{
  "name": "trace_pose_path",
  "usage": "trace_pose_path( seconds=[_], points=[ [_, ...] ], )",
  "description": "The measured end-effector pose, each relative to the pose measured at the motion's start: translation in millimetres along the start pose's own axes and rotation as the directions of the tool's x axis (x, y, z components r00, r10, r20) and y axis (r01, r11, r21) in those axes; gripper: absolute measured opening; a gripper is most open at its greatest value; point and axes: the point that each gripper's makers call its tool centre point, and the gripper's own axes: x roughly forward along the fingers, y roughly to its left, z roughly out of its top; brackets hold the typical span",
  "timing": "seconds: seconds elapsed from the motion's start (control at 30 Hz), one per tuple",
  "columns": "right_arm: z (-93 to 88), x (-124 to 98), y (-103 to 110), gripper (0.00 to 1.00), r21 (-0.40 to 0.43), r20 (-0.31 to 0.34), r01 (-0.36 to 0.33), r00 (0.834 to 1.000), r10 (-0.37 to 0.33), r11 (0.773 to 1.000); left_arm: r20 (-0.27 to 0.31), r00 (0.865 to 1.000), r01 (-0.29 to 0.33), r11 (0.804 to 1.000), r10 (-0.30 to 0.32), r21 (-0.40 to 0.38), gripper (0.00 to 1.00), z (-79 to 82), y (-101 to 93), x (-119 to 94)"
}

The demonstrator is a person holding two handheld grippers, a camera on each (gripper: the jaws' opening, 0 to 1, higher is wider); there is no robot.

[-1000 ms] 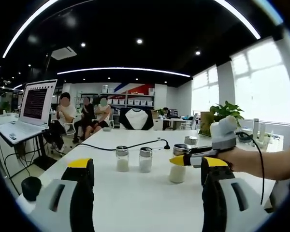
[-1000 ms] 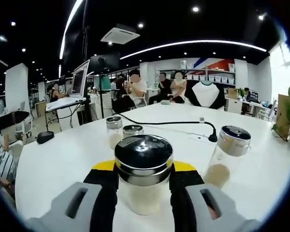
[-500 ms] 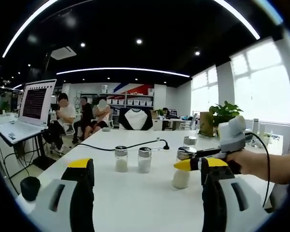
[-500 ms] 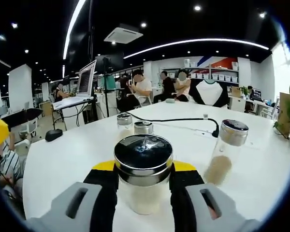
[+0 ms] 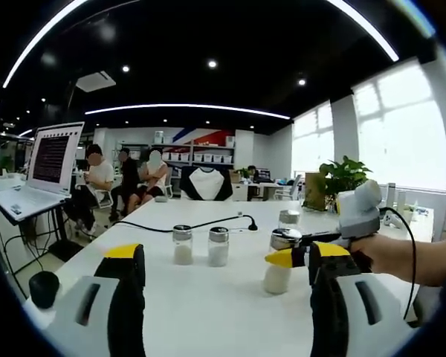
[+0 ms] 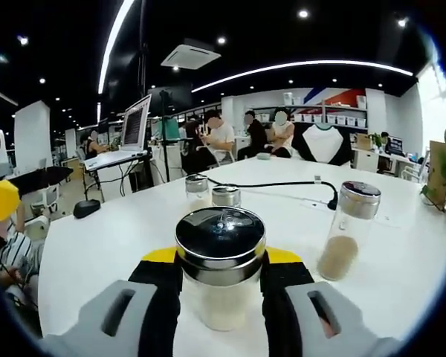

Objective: Rotate the seasoning bottle until the label or dispensing opening points toward the visible target arrow and the bottle remains upright within the marked orientation range

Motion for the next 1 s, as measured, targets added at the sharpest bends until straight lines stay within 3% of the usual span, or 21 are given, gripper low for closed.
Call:
trace_pose_path(
  seconds=[0.67, 1.0],
  points=[
    [1.0, 1.2, 1.0, 0.4, 0.016, 0.021, -0.001, 1.0, 0.001, 1.0, -0.006, 1.0, 0.005, 1.0, -0.005, 0.01, 0.95, -1.3, -5.9, -2.9],
    [1.7, 0.6, 1.9, 0.4, 0.02, 0.049, 0.073, 0.996, -0.074, 0.997, -0.008, 1.0, 0.002, 1.0, -0.002, -0.005, 0.95, -1.8, -4.9, -1.1]
  ],
)
